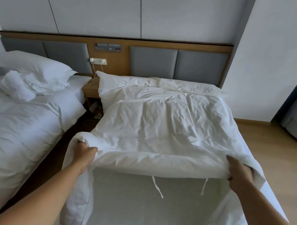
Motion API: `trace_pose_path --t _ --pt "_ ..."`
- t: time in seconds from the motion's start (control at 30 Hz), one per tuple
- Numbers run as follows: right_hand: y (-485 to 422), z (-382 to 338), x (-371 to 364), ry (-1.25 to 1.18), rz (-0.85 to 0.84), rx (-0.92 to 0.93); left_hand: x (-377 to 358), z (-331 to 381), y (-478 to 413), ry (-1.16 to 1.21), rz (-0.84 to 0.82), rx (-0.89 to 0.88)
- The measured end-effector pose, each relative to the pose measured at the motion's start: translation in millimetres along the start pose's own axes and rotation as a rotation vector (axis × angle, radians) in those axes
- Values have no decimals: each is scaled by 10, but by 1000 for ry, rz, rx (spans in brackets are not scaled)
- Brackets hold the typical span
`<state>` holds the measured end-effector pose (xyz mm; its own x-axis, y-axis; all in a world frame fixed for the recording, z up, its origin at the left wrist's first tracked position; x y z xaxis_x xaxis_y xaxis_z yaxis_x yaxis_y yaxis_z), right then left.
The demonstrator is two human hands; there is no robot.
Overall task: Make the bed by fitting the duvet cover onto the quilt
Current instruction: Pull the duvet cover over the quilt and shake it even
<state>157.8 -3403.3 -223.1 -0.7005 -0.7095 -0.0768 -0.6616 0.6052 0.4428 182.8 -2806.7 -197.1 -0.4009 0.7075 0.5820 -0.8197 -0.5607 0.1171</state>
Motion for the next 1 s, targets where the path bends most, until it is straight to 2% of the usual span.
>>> trace_pose_path --t 0.07,0.17,0.23,0.37,0.43,0.53,0.73,0.87,0.93,1.0 --pt "-62 86 25 -288 -34 -160 17 -53 32 12 31 9" --pt "-160 271 105 -403 -77 -282 -31 -156 170 23 29 17" --pt "-71 376 282 -256 -49 -255 -53 -282 317 22 39 32" --pt "77 570 811 260 16 -113 -32 -669 722 41 68 118" --pt "132 605 1036 566 14 -2 -12 -894 989 50 98 174" --pt "233 538 1254 803 -24 117 5 -1117 1420 64 125 195" --pt "438 344 1686 990 -29 325 71 -1351 2118 115 168 216" --pt "674 525 1820 1063 -77 344 149 -1689 2348 241 183 348" --pt "774 710 1845 1085 -122 348 61 -1838 2403 314 147 422" --pt "813 940 1860 1095 -156 320 -168 -1891 2465 339 41 479"
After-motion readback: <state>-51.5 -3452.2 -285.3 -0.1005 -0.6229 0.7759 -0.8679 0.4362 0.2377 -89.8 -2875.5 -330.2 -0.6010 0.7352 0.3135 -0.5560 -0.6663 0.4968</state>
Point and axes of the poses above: each hand's wrist, its own y-axis away from the middle knuckle, its own x-axis out of the back of the hand, z = x × y, the point moved 9 cm from there along -y, towards the middle knuckle, and after that the axes turned 3 degrees about -y, right-handed, at the moved point
